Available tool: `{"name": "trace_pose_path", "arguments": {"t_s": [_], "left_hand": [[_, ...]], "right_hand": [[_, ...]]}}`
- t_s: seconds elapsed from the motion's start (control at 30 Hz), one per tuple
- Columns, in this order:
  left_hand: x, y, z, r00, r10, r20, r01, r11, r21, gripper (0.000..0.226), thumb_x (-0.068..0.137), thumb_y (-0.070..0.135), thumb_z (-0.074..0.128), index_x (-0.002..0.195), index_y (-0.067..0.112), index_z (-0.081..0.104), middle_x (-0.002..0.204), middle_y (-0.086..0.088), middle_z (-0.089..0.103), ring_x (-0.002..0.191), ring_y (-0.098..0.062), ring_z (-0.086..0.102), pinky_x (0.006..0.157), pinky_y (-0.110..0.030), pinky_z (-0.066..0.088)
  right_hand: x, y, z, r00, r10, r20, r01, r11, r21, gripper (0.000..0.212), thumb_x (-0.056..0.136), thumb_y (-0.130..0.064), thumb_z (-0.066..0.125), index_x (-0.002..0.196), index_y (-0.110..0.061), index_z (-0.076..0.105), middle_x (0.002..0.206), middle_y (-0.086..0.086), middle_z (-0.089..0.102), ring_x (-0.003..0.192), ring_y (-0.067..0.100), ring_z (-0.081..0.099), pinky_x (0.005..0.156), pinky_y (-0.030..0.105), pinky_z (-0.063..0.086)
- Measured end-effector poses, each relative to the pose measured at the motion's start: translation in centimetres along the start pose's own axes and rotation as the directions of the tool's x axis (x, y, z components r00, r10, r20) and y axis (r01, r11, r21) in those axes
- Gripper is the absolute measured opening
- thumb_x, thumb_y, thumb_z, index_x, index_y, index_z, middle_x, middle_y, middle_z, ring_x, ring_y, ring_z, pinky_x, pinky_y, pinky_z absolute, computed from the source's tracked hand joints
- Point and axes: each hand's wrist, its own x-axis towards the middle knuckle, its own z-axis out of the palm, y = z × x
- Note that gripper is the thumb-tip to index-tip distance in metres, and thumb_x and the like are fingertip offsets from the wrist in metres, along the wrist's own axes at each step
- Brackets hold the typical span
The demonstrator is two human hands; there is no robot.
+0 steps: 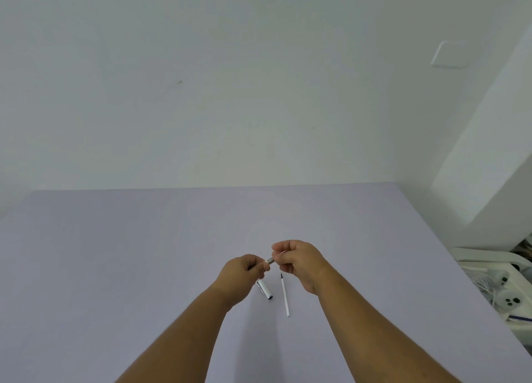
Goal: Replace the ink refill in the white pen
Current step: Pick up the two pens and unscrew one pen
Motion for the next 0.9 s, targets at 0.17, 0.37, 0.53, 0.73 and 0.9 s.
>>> {"name": "trace_pose_path", "arguments": {"t_s": [0.17,0.37,0.53,0.73,0.9], "left_hand": [[-0.05,-0.12,-0.14,1.0,-0.004,0.001,0.004,1.0,0.002,0.016,0.091,0.032,0.058,0.083,0.021,0.066,0.074,0.008,0.061,0.065,-0.01,0.049,0.061,-0.019,0.04],[0.01,-0.16,-0.21,1.0,-0.001,-0.004,0.001,1.0,0.001,0.015,0.091,0.031,0.057,0.082,0.023,0.065,0.074,0.008,0.062,0.065,-0.009,0.05,0.062,-0.019,0.041],[0.09,0.02,-0.11,1.0,-0.002,0.009,0.002,1.0,-0.017,0.016,0.091,0.031,0.058,0.079,0.024,0.065,0.075,0.007,0.062,0.064,-0.01,0.049,0.06,-0.019,0.04],[0.16,-0.02,-0.18,1.0,0.007,-0.001,-0.007,1.0,-0.03,0.015,0.091,0.031,0.058,0.08,0.023,0.065,0.074,0.007,0.062,0.063,-0.007,0.051,0.062,-0.018,0.041],[0.16,0.29,0.14,1.0,0.007,-0.007,-0.007,0.998,-0.068,0.012,0.092,0.03,0.057,0.087,0.023,0.066,0.076,0.006,0.063,0.065,-0.007,0.052,0.063,-0.018,0.043]], "right_hand": [[-0.21,-0.16,0.18,0.997,0.066,-0.043,-0.068,0.997,-0.039,0.016,0.084,-0.023,0.069,0.077,-0.009,0.067,0.073,0.004,0.065,0.061,0.013,0.056,0.064,0.024,0.052],[-0.42,-0.28,0.2,0.999,0.049,0.024,-0.051,0.995,0.089,0.009,0.084,-0.015,0.068,0.092,-0.012,0.066,0.084,0.005,0.066,0.074,0.016,0.06,0.07,0.026,0.053],[-0.4,-0.01,0.3,0.999,0.039,-0.007,-0.039,0.999,-0.001,0.005,0.085,-0.015,0.065,0.084,-0.011,0.067,0.077,0.004,0.064,0.067,0.014,0.057,0.068,0.025,0.052],[-0.65,-0.1,0.52,0.995,0.093,0.02,-0.095,0.993,0.067,0.008,0.083,-0.018,0.069,0.085,-0.011,0.067,0.078,0.005,0.065,0.067,0.015,0.057,0.063,0.025,0.051],[-0.23,-0.46,0.33,0.995,0.015,-0.099,0.0,0.989,0.145,0.008,0.086,-0.01,0.064,0.08,-0.013,0.069,0.079,0.005,0.064,0.067,0.014,0.057,0.065,0.026,0.051]]}}
